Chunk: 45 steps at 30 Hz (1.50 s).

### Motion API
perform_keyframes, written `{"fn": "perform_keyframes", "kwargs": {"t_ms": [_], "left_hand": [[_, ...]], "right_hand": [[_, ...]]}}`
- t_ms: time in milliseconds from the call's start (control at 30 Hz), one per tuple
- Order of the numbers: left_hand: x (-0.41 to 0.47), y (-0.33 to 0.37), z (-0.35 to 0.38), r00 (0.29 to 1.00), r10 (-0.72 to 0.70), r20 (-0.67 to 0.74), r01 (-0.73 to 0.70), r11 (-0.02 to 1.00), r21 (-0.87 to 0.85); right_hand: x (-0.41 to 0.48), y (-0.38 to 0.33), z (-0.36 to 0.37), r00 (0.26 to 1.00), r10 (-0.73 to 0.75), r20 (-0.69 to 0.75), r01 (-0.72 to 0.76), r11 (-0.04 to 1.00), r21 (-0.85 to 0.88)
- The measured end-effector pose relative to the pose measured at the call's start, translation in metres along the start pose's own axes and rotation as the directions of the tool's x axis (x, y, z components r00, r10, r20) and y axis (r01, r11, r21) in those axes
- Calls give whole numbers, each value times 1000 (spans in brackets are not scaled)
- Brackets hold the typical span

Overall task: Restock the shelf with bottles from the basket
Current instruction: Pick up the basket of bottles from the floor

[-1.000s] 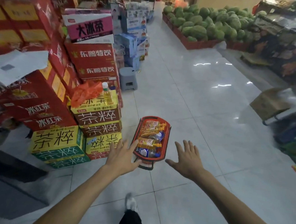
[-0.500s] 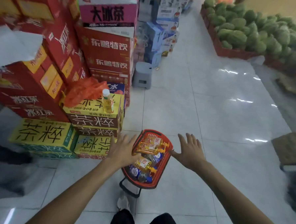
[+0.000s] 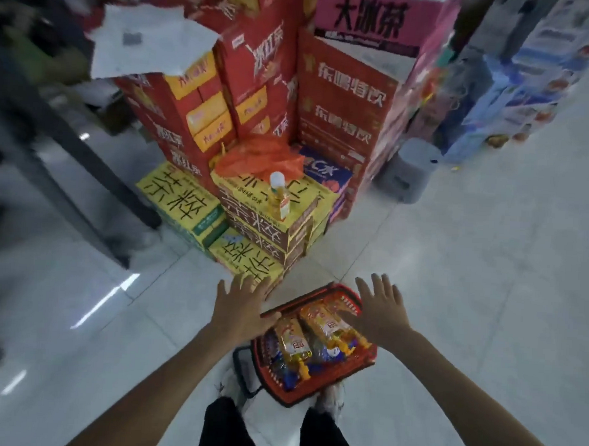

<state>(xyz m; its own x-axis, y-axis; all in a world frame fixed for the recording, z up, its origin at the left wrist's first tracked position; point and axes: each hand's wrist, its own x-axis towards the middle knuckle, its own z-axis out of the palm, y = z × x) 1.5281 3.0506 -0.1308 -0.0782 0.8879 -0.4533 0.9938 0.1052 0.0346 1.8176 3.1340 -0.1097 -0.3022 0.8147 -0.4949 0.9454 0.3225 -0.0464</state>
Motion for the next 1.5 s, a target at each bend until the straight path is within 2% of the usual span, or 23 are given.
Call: {"fn": "perform_keyframes", "kwargs": {"t_ms": [167, 333, 567, 767, 967, 1133, 1300, 1500], "left_hand": [[-40, 30, 9, 970, -236, 56, 240, 966, -91], [-82, 56, 21, 930, -360, 71, 367, 922, -127], [-123, 91, 50, 885, -465, 1, 455, 866, -205], [-145, 123, 82, 859, -510, 54, 502, 815, -290], [-131, 152, 100, 817, -571, 83, 561, 752, -347], [-88, 168, 139, 742, -664, 87, 638, 661, -395], [-43, 175, 206, 698, -704, 134, 687, 605, -403], [14, 170, 306, 664, -687, 296, 740, 544, -395]], "right_hand": [[18, 22, -8, 982, -183, 51, 186, 980, -68], [16, 26, -6, 943, -319, 92, 329, 936, -129], [-7, 36, 4, 918, -392, 57, 396, 896, -202], [-14, 66, 4, 916, -398, 48, 400, 898, -182], [26, 91, 20, 893, -434, 117, 449, 871, -198], [85, 108, 61, 872, -467, 149, 486, 864, -131], [138, 133, 134, 878, -441, 187, 465, 878, -112], [198, 176, 240, 893, -341, 293, 408, 889, -208]]}}
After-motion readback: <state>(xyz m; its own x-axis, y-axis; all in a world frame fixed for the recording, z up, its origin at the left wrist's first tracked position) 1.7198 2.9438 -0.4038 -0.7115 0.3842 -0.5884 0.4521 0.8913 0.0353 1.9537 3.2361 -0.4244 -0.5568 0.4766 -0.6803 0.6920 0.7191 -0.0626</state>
